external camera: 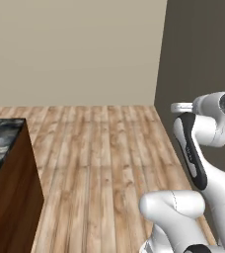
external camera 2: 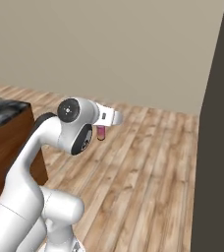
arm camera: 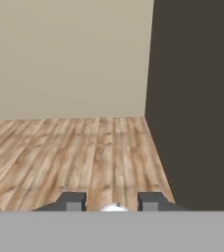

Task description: Place the large bottle from the dining counter next to the other large bottle outside the sink, and place the small bottle from the dining counter next to the other small bottle inside the sink.

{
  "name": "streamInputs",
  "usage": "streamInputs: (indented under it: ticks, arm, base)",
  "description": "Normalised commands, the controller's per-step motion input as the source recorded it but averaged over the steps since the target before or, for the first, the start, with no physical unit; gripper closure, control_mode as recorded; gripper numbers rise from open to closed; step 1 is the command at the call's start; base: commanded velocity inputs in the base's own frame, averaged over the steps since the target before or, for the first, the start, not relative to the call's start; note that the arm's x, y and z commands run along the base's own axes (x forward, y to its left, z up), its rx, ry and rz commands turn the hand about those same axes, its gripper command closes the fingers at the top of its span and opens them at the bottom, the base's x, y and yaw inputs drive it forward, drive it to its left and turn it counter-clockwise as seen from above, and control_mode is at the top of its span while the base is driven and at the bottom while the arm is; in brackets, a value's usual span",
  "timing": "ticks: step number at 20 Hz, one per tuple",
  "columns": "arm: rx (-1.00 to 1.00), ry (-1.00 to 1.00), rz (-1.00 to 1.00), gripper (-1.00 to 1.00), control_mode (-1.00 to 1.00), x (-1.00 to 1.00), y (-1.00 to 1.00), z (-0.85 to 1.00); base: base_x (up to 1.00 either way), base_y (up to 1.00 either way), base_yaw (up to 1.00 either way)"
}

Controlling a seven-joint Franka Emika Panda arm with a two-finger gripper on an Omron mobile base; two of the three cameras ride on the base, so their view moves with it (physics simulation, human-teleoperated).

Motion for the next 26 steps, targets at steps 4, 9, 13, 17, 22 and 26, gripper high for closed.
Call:
streamInputs:
  ticks: [4, 9, 13, 17, 22, 26]
  arm:
    - [0.0, 0.0, 0.0, 1.0, 1.0, 0.0, 0.0, 0.0]
    - [0.0, 0.0, 0.0, 1.0, 1.0, 0.0, 0.0, 0.0]
    - [0.0, 0.0, 0.0, 1.0, 1.0, 0.0, 0.0, 0.0]
    - [0.0, 0.0, 0.0, 1.0, 1.0, 0.0, 0.0, 0.0]
    - [0.0, 0.0, 0.0, 1.0, 1.0, 0.0, 0.0, 0.0]
    - [0.0, 0.0, 0.0, 1.0, 1.0, 0.0, 0.0, 0.0]
  base:
    - [-1.0, 0.22, 0.0]
    - [-1.0, 0.41, 0.0]
    - [-1.0, 0.63, -0.03]
    - [-0.94, 0.77, -0.06]
    - [-0.92, 0.79, -0.08]
    - [-0.7, 0.79, -0.12]
